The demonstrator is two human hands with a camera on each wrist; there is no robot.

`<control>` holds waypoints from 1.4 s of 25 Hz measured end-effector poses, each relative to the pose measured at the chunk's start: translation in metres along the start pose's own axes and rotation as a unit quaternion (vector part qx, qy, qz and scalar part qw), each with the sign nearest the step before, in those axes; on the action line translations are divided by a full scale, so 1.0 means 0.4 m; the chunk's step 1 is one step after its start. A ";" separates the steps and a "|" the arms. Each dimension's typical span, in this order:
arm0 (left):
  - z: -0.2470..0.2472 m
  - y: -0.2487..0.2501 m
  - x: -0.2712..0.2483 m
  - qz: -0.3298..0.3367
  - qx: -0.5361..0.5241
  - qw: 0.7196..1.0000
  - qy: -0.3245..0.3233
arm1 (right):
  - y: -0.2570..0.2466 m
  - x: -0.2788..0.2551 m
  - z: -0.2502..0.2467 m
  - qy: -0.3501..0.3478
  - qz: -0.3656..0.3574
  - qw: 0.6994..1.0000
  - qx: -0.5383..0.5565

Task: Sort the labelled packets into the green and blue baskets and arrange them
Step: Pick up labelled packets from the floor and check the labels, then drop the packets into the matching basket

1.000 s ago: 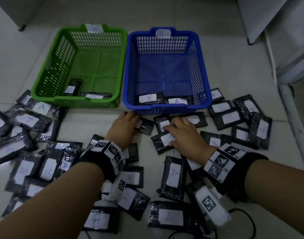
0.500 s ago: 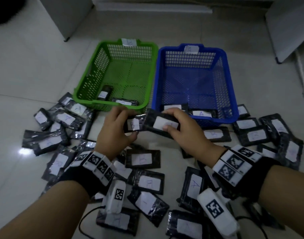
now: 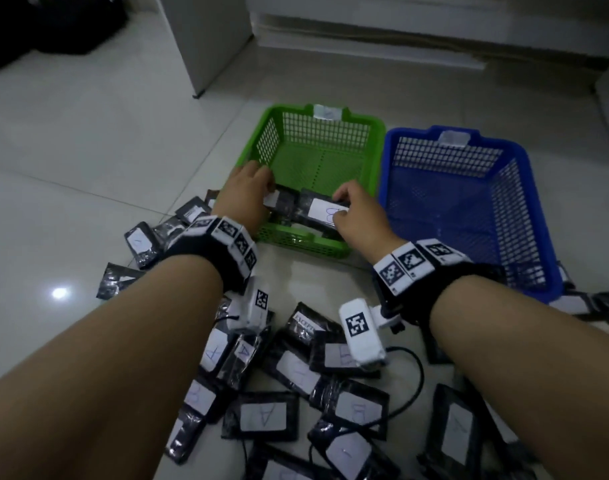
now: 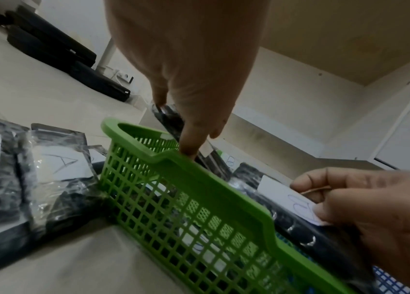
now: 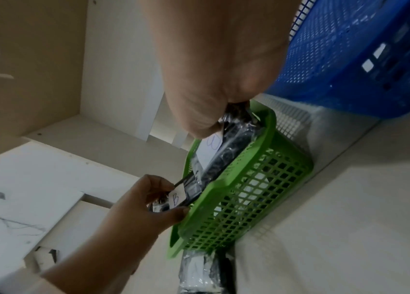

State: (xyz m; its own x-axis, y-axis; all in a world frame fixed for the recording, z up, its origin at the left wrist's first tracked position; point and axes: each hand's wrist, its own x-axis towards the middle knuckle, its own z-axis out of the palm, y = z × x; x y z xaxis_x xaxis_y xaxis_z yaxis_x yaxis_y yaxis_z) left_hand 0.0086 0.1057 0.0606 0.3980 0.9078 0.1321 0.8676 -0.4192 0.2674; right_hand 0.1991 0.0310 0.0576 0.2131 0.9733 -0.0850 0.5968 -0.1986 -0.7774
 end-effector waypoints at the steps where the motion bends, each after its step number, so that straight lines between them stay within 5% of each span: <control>1: 0.008 -0.008 0.008 0.006 -0.001 1.000 -0.015 | 0.005 0.008 0.012 -0.006 -0.005 1.000 -0.009; 6: 0.025 -0.039 0.017 -0.010 -0.055 0.996 -0.066 | 0.036 0.045 0.036 -0.057 -0.018 0.997 -0.046; 9: 0.026 -0.017 -0.048 -0.007 -0.150 0.987 0.064 | 0.035 0.026 0.035 -0.108 -0.032 0.983 -0.145; 11: 0.039 0.010 -0.137 0.007 -0.181 0.976 0.124 | 0.029 -0.024 0.017 -0.067 -0.088 0.978 -0.176; 14: 0.077 0.050 -0.276 0.032 -0.225 0.974 -0.012 | 0.061 -0.150 -0.004 -0.006 -0.154 0.982 -0.111; 18: 0.144 0.071 -0.365 0.045 -0.177 0.957 -0.224 | 0.144 -0.312 0.019 -0.160 -0.051 0.980 -0.107; 24: 0.146 0.085 -0.370 -0.006 -0.154 0.957 -0.245 | 0.168 -0.359 0.032 -0.246 0.030 0.961 -0.124; 27: 0.126 0.097 -0.379 -0.032 -0.200 0.961 -0.191 | 0.145 -0.321 -0.019 -0.205 -0.005 0.974 -0.090; 30: 0.103 0.100 -0.391 -0.039 -0.283 0.957 -0.050 | 0.118 -0.287 -0.054 -0.167 0.044 0.980 0.094; 33: 0.084 0.111 -0.391 -0.013 -0.321 0.947 0.011 | 0.084 -0.274 -0.053 -0.228 0.140 0.905 0.332; 35: 0.074 0.119 -0.387 -0.005 -0.314 0.950 0.009 | 0.072 -0.271 -0.048 -0.242 0.127 0.897 0.347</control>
State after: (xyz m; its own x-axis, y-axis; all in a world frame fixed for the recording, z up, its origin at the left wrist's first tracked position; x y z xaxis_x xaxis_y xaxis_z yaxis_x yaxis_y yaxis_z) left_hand -0.0028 -0.0547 0.0247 0.3798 0.9142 0.1417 0.5210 -0.3380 0.7838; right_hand 0.2082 -0.0823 0.0564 -0.1878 0.8757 -0.4448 -0.0849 -0.4656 -0.8809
